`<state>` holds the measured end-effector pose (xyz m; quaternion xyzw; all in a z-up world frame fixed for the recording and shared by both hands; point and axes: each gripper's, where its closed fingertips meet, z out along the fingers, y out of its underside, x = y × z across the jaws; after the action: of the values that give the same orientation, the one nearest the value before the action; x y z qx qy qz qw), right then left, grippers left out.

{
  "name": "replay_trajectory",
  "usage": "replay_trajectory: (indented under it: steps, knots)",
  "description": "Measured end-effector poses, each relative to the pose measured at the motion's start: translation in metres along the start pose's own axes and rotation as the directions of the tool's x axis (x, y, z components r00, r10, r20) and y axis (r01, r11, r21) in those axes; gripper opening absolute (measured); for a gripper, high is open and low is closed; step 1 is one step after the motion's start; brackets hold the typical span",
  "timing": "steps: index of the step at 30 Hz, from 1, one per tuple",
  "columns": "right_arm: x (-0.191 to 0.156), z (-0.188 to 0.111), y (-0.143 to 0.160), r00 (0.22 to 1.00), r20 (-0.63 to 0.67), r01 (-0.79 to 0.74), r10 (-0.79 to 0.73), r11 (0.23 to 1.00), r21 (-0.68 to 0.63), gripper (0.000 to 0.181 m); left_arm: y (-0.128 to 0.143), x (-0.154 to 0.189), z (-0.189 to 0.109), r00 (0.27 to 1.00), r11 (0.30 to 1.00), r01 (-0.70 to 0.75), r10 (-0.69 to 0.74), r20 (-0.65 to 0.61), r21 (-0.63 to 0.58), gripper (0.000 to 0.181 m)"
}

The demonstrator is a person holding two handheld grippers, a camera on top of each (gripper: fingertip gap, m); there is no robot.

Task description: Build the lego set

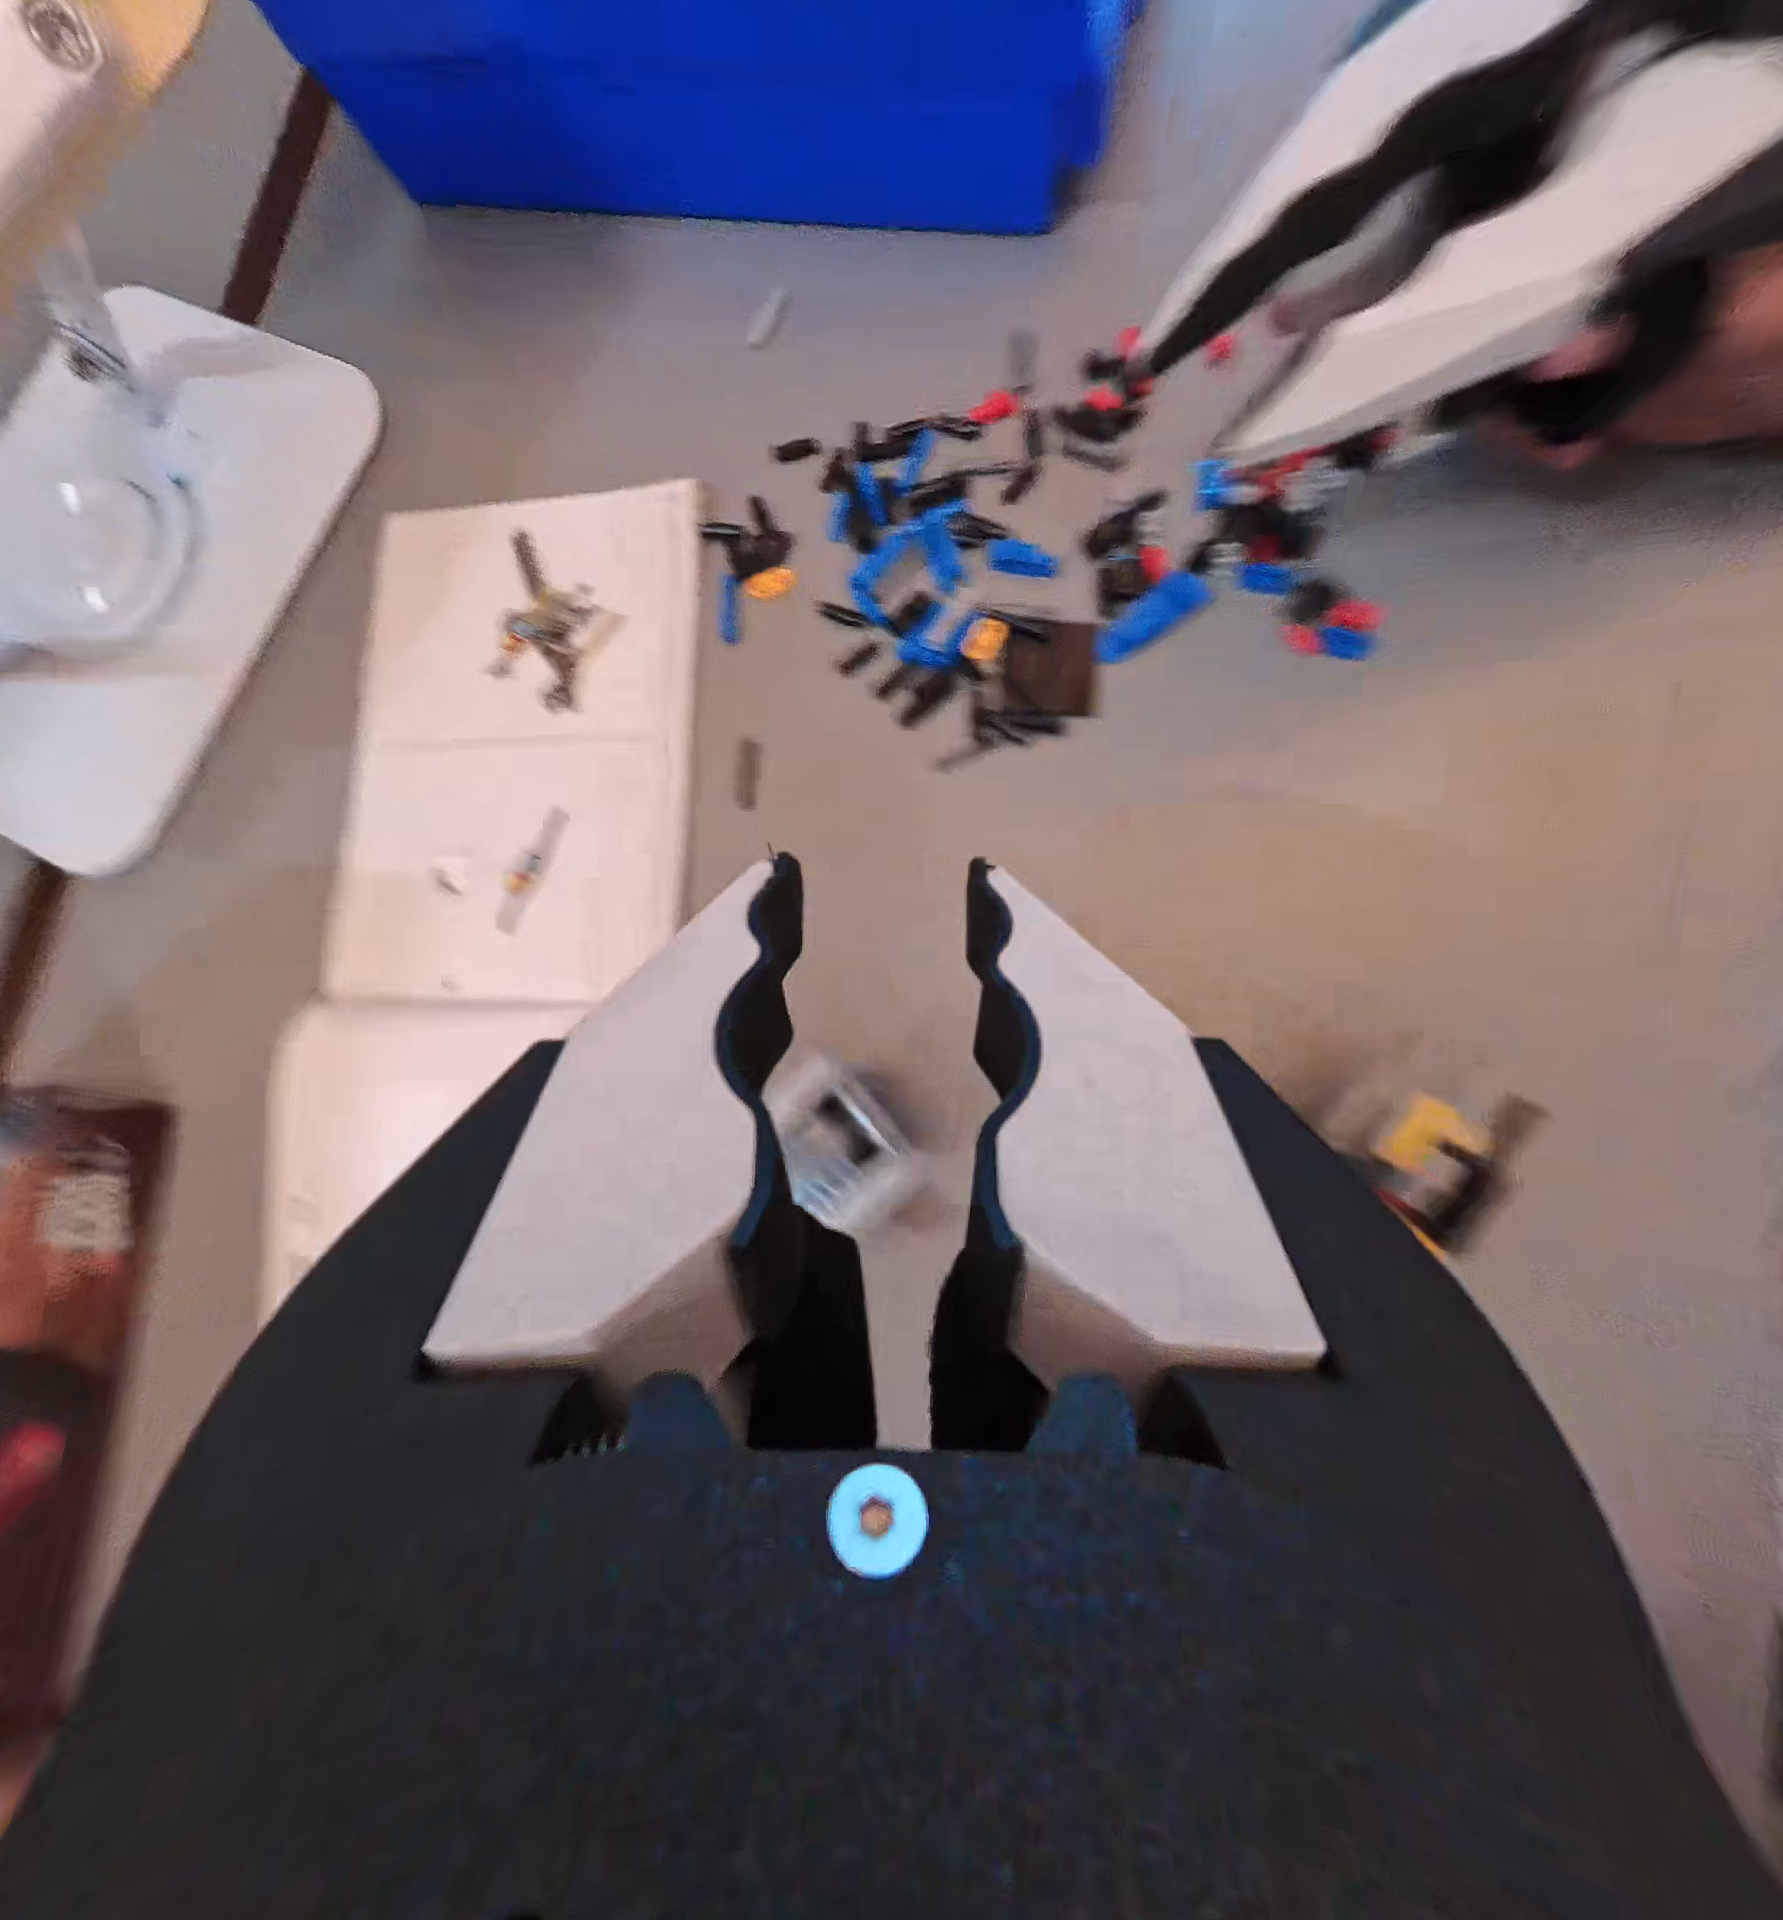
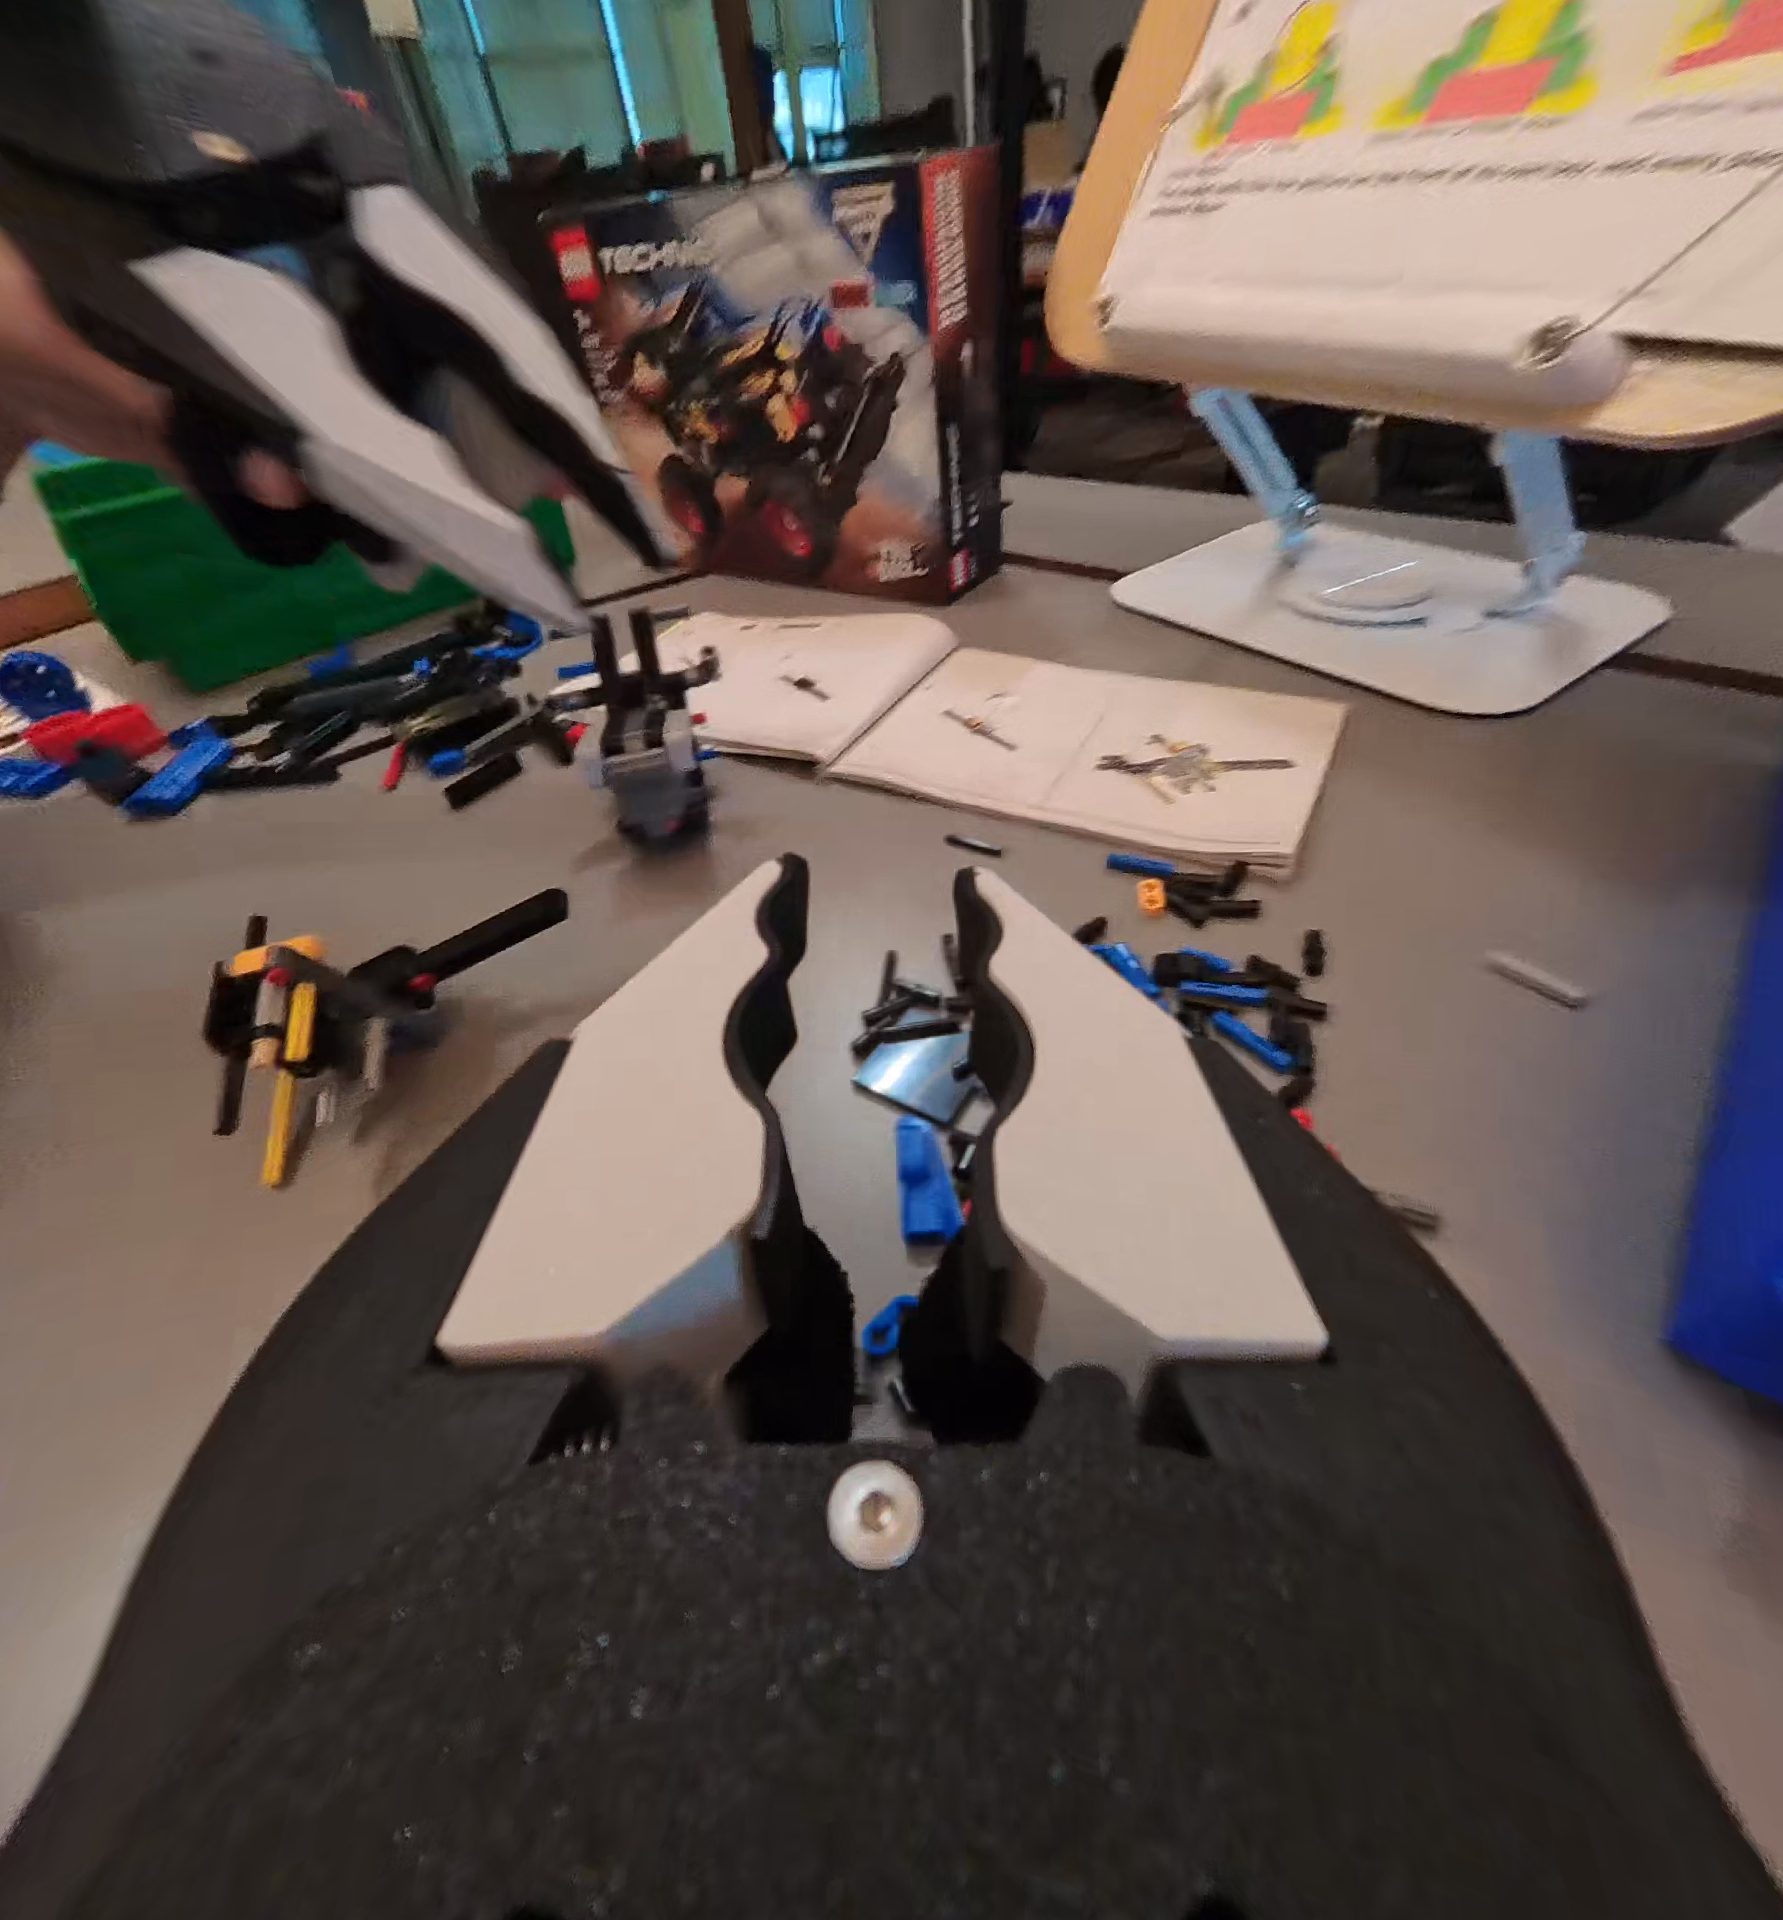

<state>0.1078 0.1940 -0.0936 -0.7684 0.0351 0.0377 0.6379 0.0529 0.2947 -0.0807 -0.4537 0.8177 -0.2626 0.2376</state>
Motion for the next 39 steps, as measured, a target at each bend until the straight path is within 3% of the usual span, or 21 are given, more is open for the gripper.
replay_trajectory:
  steps: [2,4,7,10,23,26,30,39]
  knots:
    - [0.011,-0.006,-0.004,1.000,-0.030,-0.002,0.003,1.000,0.021,0.031,-0.014,-0.037,0.042,0.994,0.992,-0.076,0.083,0.070,-0.101,0.042]
    - [0.017,-0.011,-0.007,0.999,-0.043,-0.017,0.020,0.999,0.050,0.031,-0.026,-0.061,0.085,0.994,0.986,-0.068,0.080,0.074,-0.154,0.046]
    - [0.018,-0.014,0.000,0.998,-0.029,-0.061,0.062,0.998,0.029,0.032,-0.042,-0.073,0.138,1.000,0.989,0.007,-0.005,0.018,-0.149,0.056]
    - [0.019,-0.014,0.003,0.997,-0.026,-0.077,0.077,0.997,0.020,0.031,-0.053,-0.079,0.164,1.000,0.994,0.021,-0.019,0.020,-0.104,0.054]
    - [0.011,-0.009,0.011,0.996,0.016,-0.084,0.084,0.996,-0.030,0.029,-0.046,-0.085,0.187,1.000,0.995,-0.006,0.008,0.018,-0.099,0.050]
    - [0.011,-0.009,0.012,0.995,0.019,-0.093,0.094,0.995,-0.032,0.029,-0.049,-0.080,0.182,1.000,0.996,0.013,-0.015,-0.019,-0.087,0.037]
    - [0.010,-0.009,0.012,0.995,0.027,-0.097,0.098,0.995,-0.032,0.028,-0.049,-0.076,0.182,0.996,0.994,0.073,-0.077,-0.042,-0.075,0.001]
    - [0.010,-0.008,0.013,0.995,0.027,-0.091,0.092,0.995,-0.036,0.027,-0.045,-0.082,0.169,0.994,0.992,0.113,-0.113,0.003,-0.058,0.000]
